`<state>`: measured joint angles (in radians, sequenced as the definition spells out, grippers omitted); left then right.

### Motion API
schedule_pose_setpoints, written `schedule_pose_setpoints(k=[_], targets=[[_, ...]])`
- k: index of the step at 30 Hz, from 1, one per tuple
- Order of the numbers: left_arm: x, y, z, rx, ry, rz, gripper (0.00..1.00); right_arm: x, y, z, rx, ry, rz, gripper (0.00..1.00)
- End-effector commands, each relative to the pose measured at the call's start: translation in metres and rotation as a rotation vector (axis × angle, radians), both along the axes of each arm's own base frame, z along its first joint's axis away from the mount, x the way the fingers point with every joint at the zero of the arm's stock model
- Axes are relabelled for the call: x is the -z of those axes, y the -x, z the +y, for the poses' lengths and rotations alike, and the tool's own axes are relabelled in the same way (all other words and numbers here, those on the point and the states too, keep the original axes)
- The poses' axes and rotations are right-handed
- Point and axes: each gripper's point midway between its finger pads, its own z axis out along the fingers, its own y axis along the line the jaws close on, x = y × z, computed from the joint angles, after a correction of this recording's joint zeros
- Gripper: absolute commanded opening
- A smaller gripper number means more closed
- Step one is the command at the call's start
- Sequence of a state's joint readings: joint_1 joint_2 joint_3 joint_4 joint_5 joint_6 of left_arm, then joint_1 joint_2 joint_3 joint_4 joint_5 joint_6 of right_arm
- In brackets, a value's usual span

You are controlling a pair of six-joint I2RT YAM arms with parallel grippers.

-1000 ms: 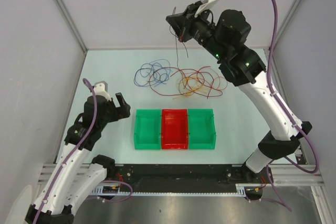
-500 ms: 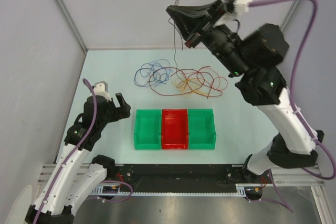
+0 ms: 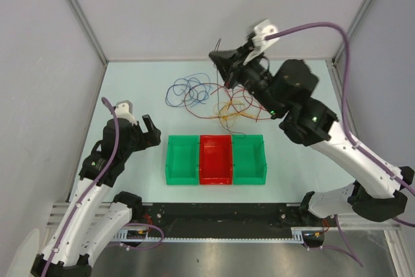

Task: Untangle the cables
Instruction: Place the cable in the bin.

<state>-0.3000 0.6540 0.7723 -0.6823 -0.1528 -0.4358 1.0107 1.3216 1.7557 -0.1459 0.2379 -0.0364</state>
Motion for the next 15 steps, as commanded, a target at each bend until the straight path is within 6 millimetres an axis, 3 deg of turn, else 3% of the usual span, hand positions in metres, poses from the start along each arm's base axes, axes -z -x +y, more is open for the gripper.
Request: schedule_pose_setpoints(k=[1,9,15], targets=[[-0.017,-0.005,-0.001,0.002,0.02,-0.047,0.95,0.064,-0.001,0.006,0.004,0.028,0.176,0.0],[-0.014,-0.006,-0.004,0.016,0.022,-0.037,0.95,0.159,-0.001,0.011,0.028,0.144,0.397,0.0],[-0.014,-0.006,-0.002,0.005,0.019,-0.038,0.95,0.213,-0.007,-0.014,0.174,0.25,0.513,0.0]])
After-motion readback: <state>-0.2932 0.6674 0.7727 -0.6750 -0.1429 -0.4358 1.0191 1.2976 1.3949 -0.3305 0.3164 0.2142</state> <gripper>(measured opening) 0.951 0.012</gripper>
